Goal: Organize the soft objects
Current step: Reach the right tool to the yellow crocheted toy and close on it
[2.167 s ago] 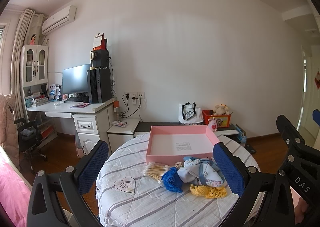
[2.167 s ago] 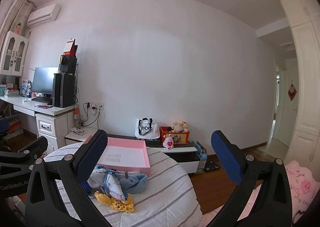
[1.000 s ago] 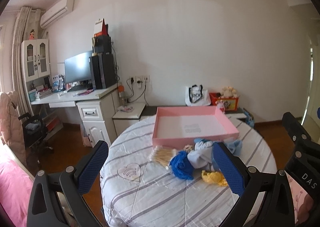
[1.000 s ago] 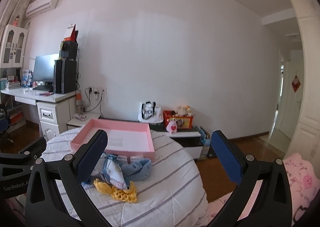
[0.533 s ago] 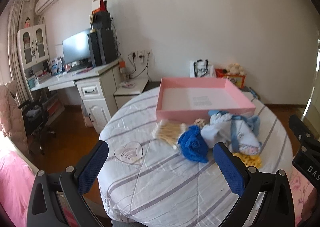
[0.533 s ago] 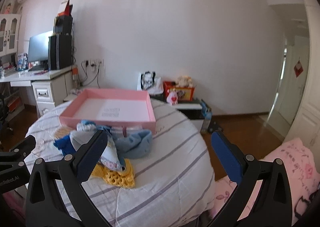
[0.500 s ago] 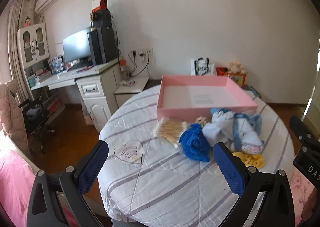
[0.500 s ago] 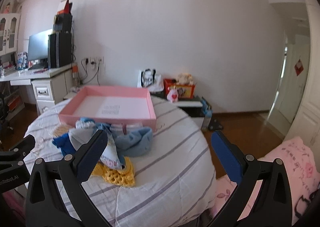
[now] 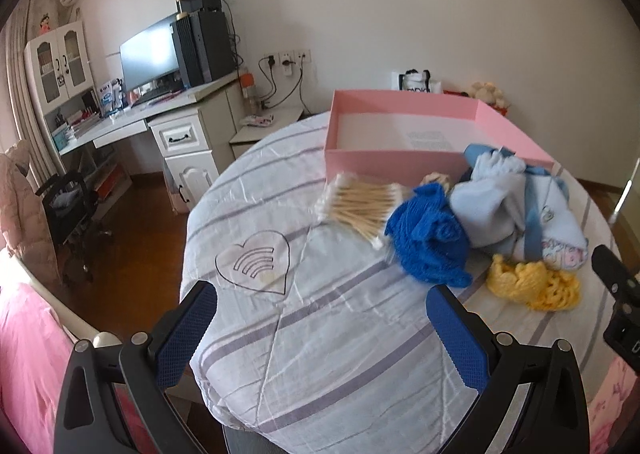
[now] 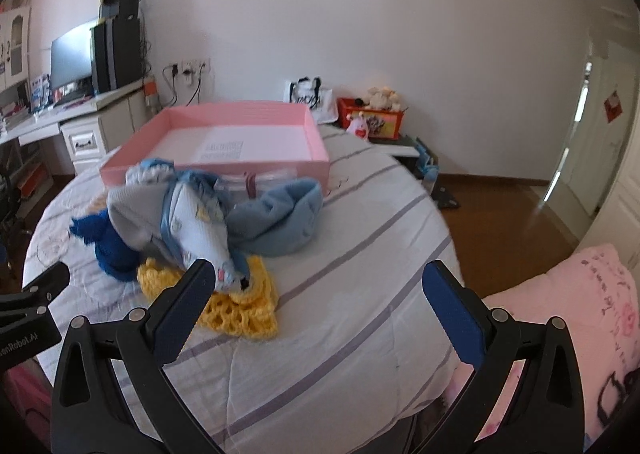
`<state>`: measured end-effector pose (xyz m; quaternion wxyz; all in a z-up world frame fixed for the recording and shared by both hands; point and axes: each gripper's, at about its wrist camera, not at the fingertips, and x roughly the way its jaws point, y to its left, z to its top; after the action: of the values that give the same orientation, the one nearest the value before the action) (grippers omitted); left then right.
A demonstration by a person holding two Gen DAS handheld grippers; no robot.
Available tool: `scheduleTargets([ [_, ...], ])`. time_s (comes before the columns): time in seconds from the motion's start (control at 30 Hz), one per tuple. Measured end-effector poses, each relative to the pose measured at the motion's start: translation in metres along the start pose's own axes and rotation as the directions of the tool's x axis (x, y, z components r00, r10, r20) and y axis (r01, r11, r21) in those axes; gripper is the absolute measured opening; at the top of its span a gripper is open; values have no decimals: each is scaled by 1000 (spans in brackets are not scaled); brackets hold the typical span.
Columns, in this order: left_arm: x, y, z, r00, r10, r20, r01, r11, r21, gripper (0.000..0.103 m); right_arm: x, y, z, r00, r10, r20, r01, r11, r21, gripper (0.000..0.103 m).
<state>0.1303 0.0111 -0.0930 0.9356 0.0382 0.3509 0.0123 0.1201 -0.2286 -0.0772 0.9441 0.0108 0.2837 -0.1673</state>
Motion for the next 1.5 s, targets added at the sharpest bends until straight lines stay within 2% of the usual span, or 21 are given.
scheduleTargets([
  [0.33,30,6,-10,1000,1,-31,-1,1000,13,103,17,29,-9,995,67,-75,-70,997,-42,103],
  [0.5,38,17,-12,998,-33,-53,32,999,-14,103,29,41,-10,988,105,-112,-108,994,-23,103],
  [0.73,43,30,-14,998,-22,-59,19,999,-47,103,38,48,-6,984,128,-123,-128,992,8,103],
  [0.9,48,34,-16,996,-28,-84,24,998,-54,103,50,58,-7,969,187,-160,-185,982,27,103],
  [1.13,50,37,-15,996,-28,-88,23,998,-64,103,60,69,-11,968,179,-176,-181,983,3,101],
  [1.23,50,38,-15,996,-25,-91,19,998,-66,103,58,69,-11,969,188,-160,-190,982,1,82],
  [1.3,49,35,-15,995,-29,-95,23,998,-61,103,57,66,-12,969,190,-160,-192,981,6,62],
  [1.33,49,34,-15,995,-33,-96,27,998,-59,103,56,64,-12,967,197,-159,-197,980,14,56],
  [1.37,47,32,-15,995,-39,-96,34,998,-57,103,56,61,-12,969,187,-159,-187,982,13,44],
  [1.4,46,31,-14,994,-45,-96,40,998,-56,103,55,59,-12,972,176,-155,-177,984,7,40],
  [1.5,41,27,-13,994,-57,-93,52,997,-55,103,53,48,-12,963,216,-162,-216,976,24,33],
])
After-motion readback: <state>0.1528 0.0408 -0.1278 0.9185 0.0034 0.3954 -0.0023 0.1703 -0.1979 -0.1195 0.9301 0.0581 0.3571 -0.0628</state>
